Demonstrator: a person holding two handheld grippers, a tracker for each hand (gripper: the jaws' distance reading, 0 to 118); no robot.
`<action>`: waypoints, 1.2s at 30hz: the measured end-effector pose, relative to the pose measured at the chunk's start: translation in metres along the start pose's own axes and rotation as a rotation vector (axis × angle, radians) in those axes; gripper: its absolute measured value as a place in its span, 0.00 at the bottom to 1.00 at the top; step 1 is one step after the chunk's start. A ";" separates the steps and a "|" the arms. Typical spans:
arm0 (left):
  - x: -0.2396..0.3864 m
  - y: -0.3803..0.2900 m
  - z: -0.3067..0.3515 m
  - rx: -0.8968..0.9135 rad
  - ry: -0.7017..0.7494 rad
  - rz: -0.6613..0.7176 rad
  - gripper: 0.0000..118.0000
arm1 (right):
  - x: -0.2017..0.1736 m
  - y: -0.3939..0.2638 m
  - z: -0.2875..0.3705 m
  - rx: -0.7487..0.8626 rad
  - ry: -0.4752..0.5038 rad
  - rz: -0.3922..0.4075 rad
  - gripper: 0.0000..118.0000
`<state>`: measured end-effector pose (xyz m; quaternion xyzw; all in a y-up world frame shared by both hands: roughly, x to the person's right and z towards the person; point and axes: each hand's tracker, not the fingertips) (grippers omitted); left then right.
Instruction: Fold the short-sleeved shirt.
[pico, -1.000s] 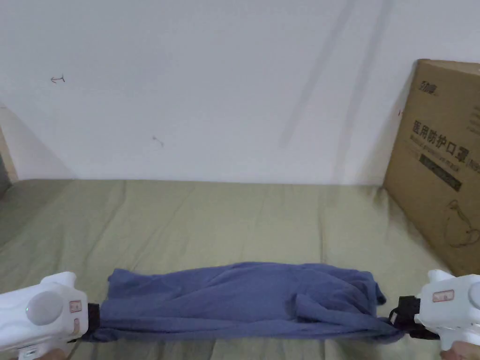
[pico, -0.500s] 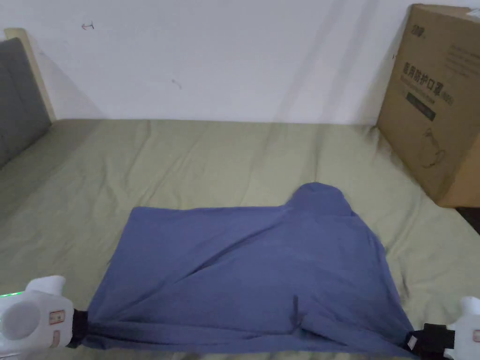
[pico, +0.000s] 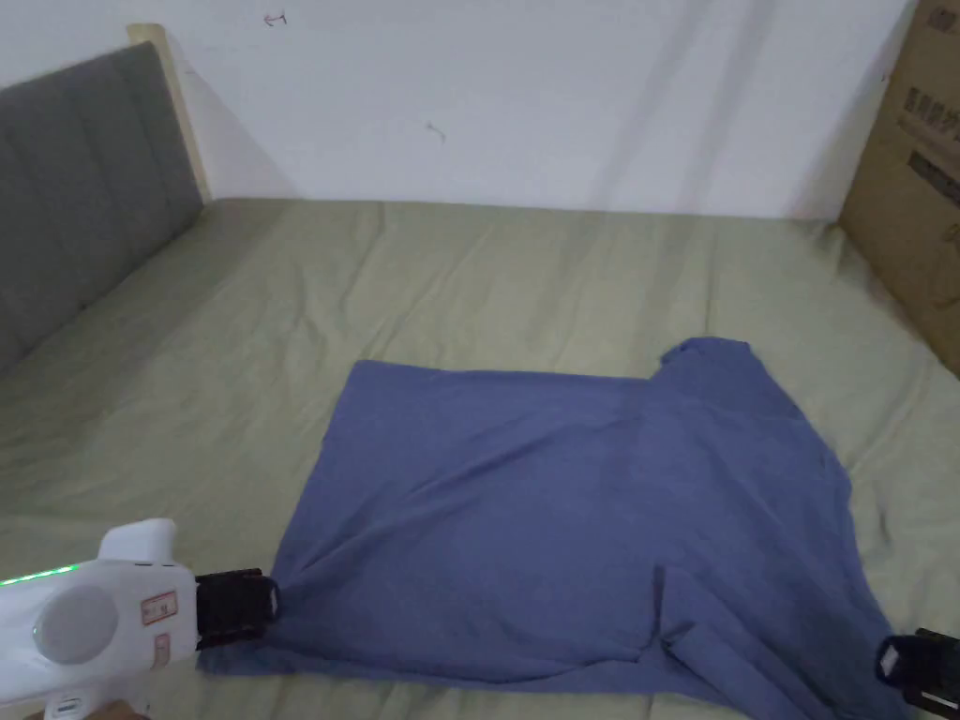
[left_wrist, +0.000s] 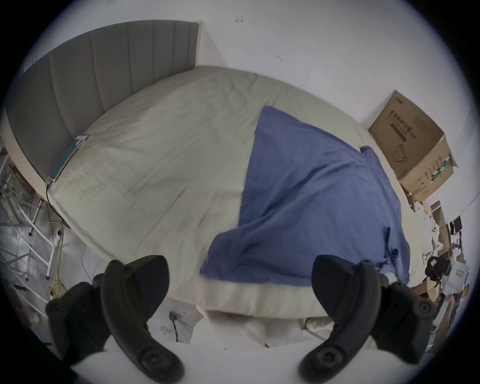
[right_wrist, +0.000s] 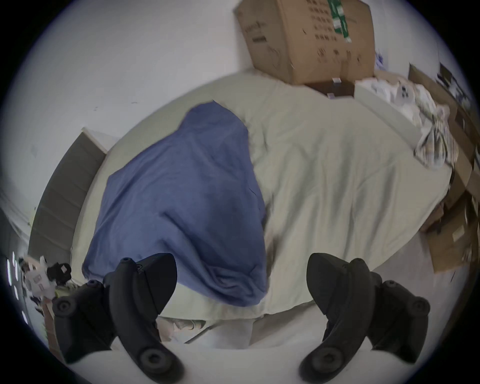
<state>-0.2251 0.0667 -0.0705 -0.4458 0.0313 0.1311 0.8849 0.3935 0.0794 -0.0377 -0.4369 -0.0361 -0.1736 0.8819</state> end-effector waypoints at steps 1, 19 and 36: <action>-0.001 -0.003 0.005 -0.012 0.005 -0.001 0.95 | -0.005 -0.003 0.009 0.011 0.006 0.029 0.88; -0.038 -0.017 -0.041 -0.042 0.029 0.199 0.72 | -0.024 -0.046 -0.003 -0.042 0.017 0.036 0.04; -0.018 -0.001 -0.062 -0.161 0.100 0.028 0.03 | -0.053 -0.042 -0.057 -0.222 -0.077 0.394 0.93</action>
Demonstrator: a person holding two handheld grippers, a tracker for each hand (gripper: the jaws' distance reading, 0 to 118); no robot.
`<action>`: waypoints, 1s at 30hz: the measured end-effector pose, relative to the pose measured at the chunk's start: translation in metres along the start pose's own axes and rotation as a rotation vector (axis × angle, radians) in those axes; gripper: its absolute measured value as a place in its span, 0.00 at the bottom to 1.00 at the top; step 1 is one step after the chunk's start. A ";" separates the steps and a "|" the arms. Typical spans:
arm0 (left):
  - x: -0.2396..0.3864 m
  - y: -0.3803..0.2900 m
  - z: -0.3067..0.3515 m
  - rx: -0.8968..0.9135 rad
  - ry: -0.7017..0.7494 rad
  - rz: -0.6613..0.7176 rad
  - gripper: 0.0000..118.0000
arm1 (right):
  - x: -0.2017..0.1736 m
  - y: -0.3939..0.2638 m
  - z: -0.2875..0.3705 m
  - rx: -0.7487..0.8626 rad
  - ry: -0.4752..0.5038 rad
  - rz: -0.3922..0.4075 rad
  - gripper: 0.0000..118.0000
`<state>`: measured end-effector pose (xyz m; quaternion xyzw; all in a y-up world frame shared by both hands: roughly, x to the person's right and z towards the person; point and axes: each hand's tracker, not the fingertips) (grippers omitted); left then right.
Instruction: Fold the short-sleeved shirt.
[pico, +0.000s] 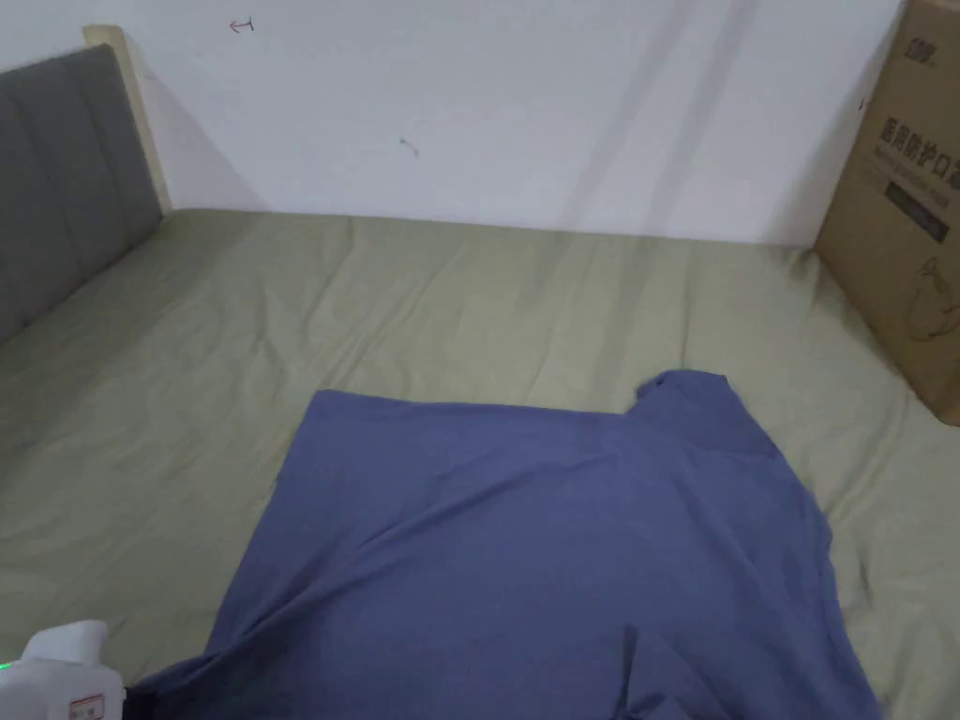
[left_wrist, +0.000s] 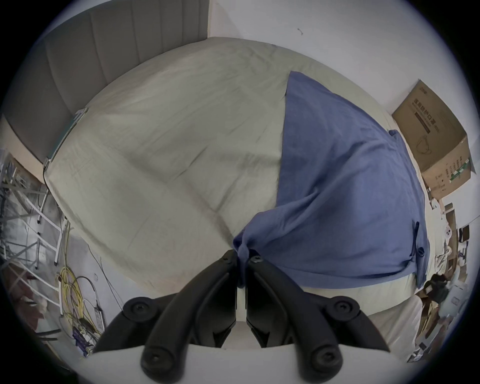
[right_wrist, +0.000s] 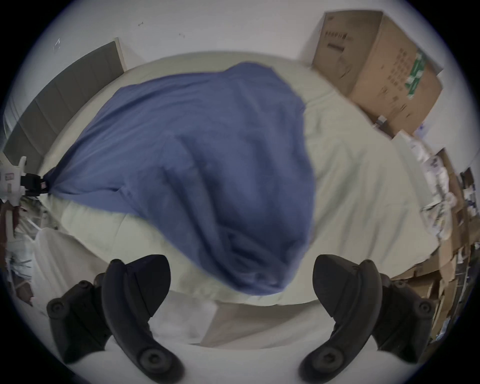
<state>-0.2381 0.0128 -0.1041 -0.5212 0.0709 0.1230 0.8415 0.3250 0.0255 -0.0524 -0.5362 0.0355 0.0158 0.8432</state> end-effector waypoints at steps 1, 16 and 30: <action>0.001 -0.001 0.002 0.003 -0.004 0.002 0.03 | 0.000 -0.001 -0.005 -0.010 0.025 0.000 0.89; 0.015 0.017 0.062 0.063 -0.043 0.064 0.03 | 0.026 0.006 0.038 0.072 0.081 -0.234 0.07; 0.061 0.140 -0.019 -0.005 0.007 0.208 0.05 | 0.063 0.165 -0.048 0.026 0.053 -0.305 0.07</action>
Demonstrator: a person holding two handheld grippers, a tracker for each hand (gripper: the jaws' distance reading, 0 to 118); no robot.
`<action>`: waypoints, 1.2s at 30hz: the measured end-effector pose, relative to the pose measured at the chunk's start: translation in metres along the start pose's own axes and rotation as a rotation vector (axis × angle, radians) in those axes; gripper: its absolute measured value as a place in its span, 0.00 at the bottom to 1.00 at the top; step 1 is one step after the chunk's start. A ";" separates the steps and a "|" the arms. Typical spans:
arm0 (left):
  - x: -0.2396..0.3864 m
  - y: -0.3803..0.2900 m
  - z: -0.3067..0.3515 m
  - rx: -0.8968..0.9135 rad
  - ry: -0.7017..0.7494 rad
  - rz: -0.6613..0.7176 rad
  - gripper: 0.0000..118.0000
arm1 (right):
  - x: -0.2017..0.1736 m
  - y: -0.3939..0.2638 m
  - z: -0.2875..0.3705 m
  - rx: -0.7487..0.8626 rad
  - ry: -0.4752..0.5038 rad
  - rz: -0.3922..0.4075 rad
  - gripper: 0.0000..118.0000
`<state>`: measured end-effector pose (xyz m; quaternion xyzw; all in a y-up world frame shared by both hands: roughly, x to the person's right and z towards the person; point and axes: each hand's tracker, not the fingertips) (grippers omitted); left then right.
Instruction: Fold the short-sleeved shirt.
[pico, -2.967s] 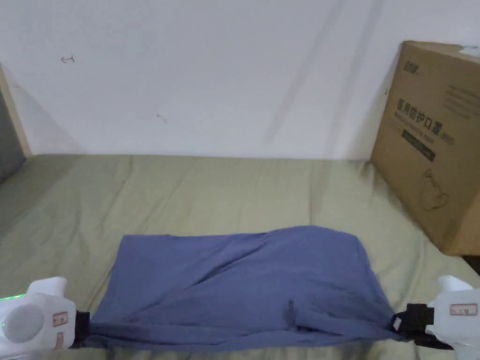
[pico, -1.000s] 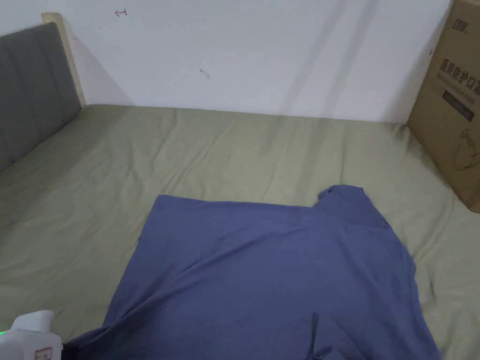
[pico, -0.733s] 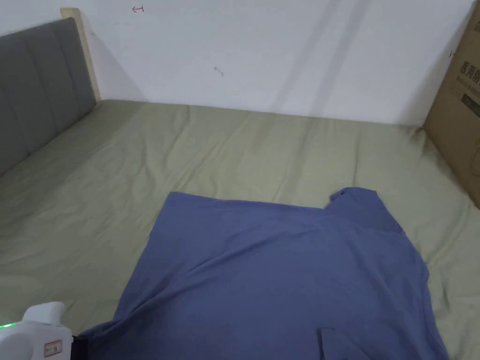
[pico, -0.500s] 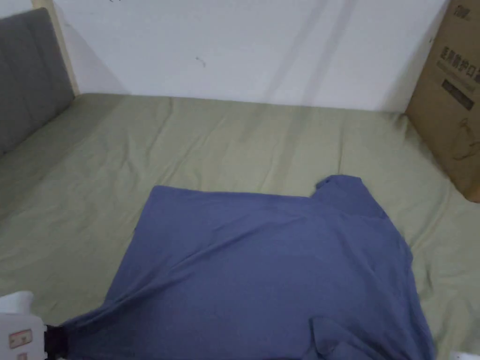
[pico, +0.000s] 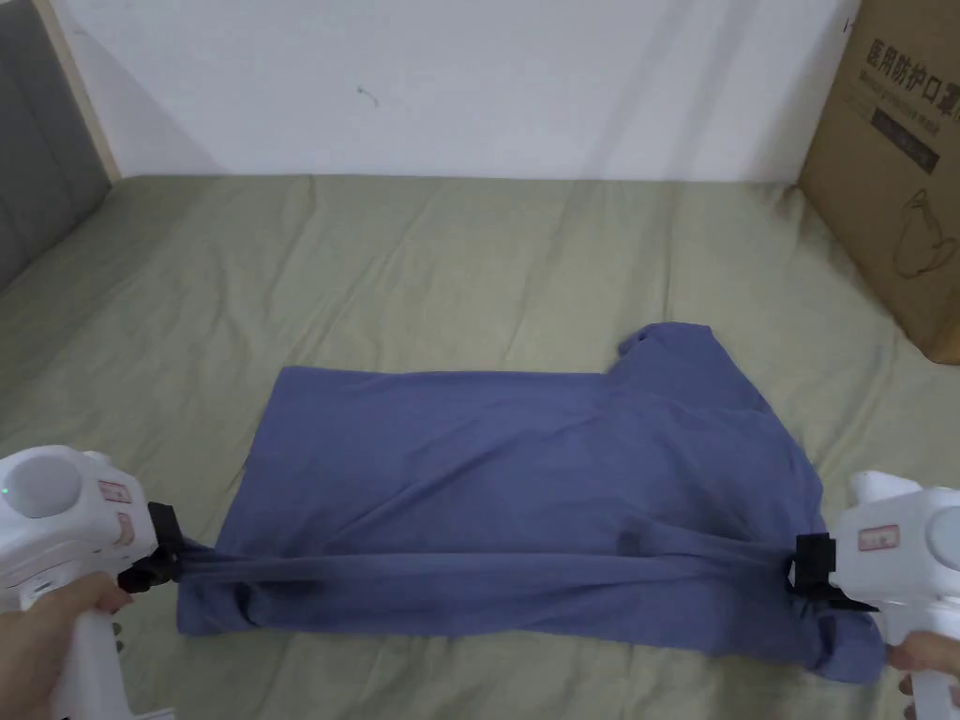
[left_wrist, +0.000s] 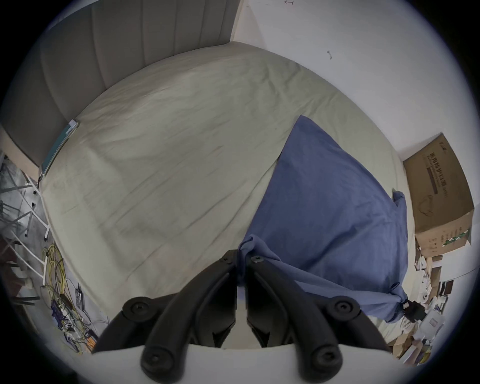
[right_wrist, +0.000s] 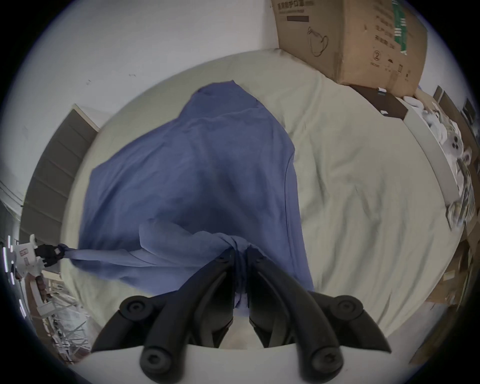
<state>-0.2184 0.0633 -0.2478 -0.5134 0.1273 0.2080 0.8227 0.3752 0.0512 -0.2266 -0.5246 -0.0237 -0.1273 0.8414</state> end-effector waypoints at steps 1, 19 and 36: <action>0.003 0.002 -0.006 -0.013 0.013 -0.006 0.19 | -0.002 0.003 -0.007 0.012 -0.020 0.001 0.09; -0.055 -0.105 0.037 0.120 -0.080 -0.187 0.01 | -0.002 -0.115 0.069 0.168 0.007 -0.006 0.05; -0.019 -0.064 -0.052 0.022 -0.007 -0.301 0.37 | 0.019 -0.106 0.042 0.123 -0.066 -0.029 0.84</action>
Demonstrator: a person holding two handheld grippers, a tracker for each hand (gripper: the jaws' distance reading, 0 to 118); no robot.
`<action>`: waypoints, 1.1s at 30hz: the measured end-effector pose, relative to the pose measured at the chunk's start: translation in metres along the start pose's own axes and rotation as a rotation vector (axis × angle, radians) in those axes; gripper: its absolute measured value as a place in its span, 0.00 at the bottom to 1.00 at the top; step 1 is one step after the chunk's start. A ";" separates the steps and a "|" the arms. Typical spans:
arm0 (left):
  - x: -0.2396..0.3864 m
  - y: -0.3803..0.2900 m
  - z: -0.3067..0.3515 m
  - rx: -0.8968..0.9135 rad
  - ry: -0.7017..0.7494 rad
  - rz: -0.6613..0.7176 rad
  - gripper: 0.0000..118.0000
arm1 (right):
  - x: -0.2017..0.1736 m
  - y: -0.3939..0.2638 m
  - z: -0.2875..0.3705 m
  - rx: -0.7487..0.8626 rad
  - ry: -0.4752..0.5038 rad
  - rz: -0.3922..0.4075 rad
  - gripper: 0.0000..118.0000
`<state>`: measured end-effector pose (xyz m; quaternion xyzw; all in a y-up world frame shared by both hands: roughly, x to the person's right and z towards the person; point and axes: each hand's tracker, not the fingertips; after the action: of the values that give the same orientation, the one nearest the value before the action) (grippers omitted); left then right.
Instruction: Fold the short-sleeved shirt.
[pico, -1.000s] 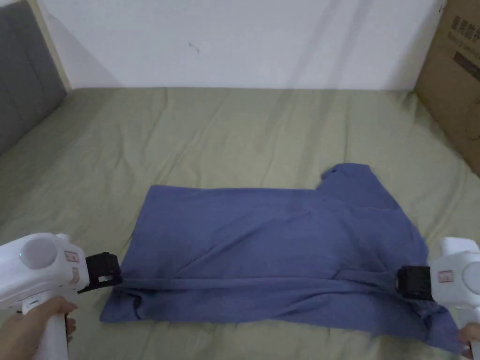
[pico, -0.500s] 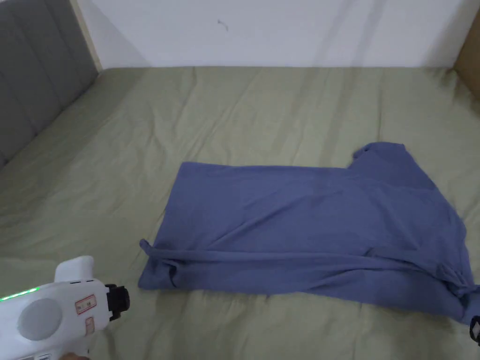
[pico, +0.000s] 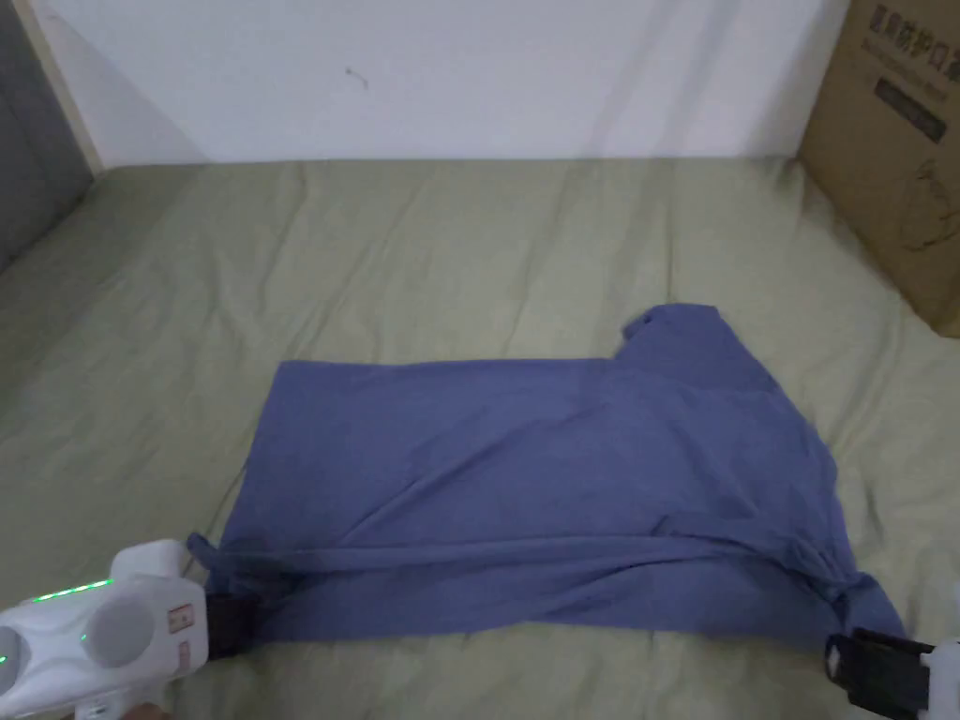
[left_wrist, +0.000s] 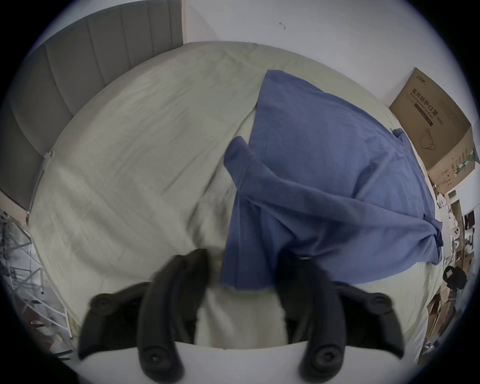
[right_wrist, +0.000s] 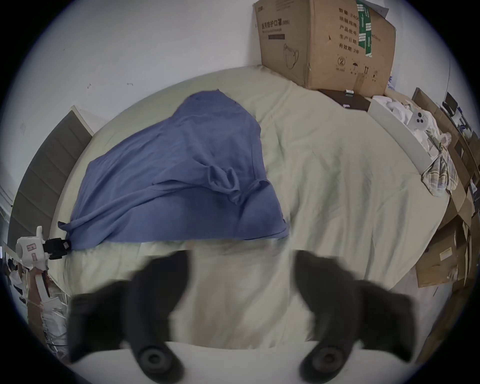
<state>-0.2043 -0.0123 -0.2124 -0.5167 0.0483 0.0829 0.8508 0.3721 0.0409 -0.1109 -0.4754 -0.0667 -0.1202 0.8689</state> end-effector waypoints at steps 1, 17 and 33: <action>0.000 0.003 0.007 0.005 0.009 -0.012 0.17 | 0.003 0.002 -0.006 -0.017 -0.002 -0.004 0.92; 0.003 0.019 0.030 0.011 -0.041 -0.041 0.06 | 0.011 0.049 -0.063 -0.198 0.037 0.074 0.09; 0.003 0.004 0.087 0.058 -0.042 -0.118 0.06 | 0.016 0.025 -0.007 -0.163 0.115 0.126 0.06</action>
<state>-0.2025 0.0672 -0.1763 -0.4917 0.0021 0.0419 0.8697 0.3946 0.0453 -0.1311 -0.5402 0.0231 -0.0975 0.8355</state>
